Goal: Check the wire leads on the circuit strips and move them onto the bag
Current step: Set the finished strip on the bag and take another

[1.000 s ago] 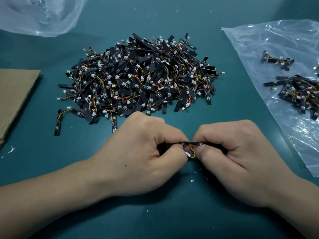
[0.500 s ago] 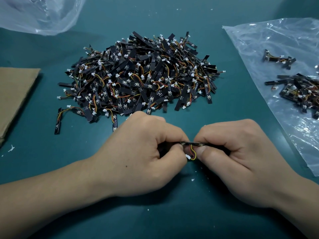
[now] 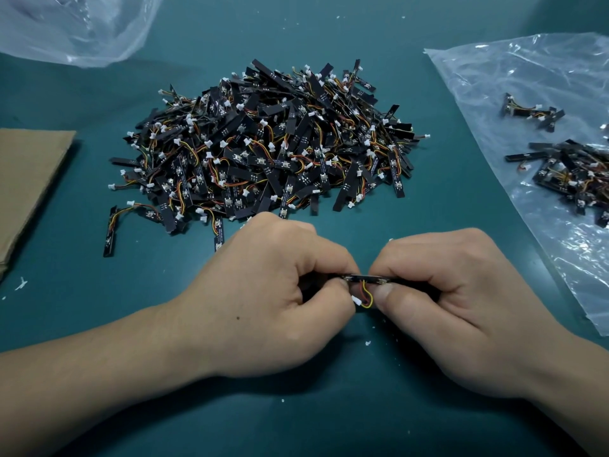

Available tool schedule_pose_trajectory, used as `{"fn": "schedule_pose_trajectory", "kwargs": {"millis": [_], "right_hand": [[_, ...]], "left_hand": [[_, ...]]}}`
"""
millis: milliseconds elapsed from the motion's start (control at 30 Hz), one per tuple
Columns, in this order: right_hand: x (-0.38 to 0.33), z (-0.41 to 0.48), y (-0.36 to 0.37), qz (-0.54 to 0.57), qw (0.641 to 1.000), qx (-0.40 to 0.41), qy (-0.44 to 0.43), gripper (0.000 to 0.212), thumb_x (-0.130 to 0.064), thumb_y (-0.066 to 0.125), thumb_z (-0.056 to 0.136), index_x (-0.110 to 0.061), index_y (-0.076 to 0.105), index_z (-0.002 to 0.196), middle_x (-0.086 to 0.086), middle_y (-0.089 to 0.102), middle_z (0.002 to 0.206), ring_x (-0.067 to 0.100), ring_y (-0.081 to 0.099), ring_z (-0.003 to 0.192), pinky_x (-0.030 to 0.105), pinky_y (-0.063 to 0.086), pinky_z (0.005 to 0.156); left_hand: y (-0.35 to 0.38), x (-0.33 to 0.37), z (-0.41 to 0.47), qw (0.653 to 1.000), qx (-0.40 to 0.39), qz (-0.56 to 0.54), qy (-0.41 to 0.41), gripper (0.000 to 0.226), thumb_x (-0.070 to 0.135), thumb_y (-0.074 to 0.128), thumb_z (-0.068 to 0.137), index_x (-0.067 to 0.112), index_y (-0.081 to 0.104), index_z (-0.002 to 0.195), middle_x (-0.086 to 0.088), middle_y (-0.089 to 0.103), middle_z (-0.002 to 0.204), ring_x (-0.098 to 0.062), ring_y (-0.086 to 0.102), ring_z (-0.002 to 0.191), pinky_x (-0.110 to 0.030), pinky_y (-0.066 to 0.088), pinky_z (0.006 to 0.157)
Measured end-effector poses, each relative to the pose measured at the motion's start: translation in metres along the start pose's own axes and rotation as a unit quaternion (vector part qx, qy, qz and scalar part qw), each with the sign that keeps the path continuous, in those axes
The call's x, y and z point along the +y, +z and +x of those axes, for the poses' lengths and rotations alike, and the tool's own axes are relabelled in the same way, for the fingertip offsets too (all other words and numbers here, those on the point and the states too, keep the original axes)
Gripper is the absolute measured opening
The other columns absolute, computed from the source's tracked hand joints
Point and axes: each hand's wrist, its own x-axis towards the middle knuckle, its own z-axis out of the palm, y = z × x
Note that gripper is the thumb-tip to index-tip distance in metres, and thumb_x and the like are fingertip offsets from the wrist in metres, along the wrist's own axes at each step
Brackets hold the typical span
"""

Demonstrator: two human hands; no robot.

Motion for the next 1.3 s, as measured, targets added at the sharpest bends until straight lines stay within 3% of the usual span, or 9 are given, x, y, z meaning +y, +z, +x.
{"fn": "schedule_pose_trajectory", "kwargs": {"millis": [267, 667, 1033, 1300], "right_hand": [[0.0017, -0.0006, 0.0004, 0.005, 1.0, 0.001, 0.0, 0.025, -0.015, 0.062, 0.087, -0.014, 0.055, 0.063, -0.003, 0.043, 0.056, 0.017, 0.044, 0.054, 0.043, 0.037, 0.049], [0.0008, -0.0004, 0.0005, -0.005, 1.0, 0.003, 0.004, 0.028, -0.029, 0.052, 0.09, -0.016, 0.056, 0.066, -0.002, 0.044, 0.057, 0.017, 0.045, 0.055, 0.043, 0.038, 0.05], [0.0002, -0.0003, 0.0017, -0.011, 1.0, 0.005, 0.006, 0.023, -0.016, 0.061, 0.088, -0.017, 0.056, 0.065, -0.003, 0.044, 0.057, 0.016, 0.045, 0.055, 0.043, 0.038, 0.05], [0.0008, 0.0003, 0.0018, -0.009, 1.0, 0.004, 0.014, 0.027, -0.019, 0.061, 0.09, -0.017, 0.052, 0.064, -0.002, 0.043, 0.057, 0.018, 0.045, 0.055, 0.044, 0.038, 0.05]], "left_hand": [[-0.0005, -0.0033, -0.0003, 1.0, -0.008, 0.012, 0.009, 0.012, 0.012, 0.065, 0.077, 0.013, 0.069, 0.066, 0.004, 0.056, 0.053, -0.022, 0.053, 0.049, -0.036, 0.044, 0.047], [-0.0007, -0.0022, 0.0008, 1.0, -0.004, 0.006, 0.005, 0.014, 0.013, 0.064, 0.078, 0.014, 0.068, 0.065, 0.004, 0.056, 0.052, -0.021, 0.054, 0.048, -0.035, 0.045, 0.046], [-0.0005, 0.0007, 0.0006, 1.0, -0.004, 0.01, 0.009, 0.013, 0.01, 0.064, 0.074, 0.009, 0.068, 0.061, 0.0, 0.055, 0.05, -0.026, 0.052, 0.047, -0.036, 0.044, 0.046], [-0.0018, 0.0008, 0.0012, 1.0, -0.005, 0.005, 0.008, 0.013, 0.01, 0.064, 0.077, 0.014, 0.069, 0.065, 0.004, 0.055, 0.052, -0.023, 0.053, 0.048, -0.033, 0.043, 0.046]]}}
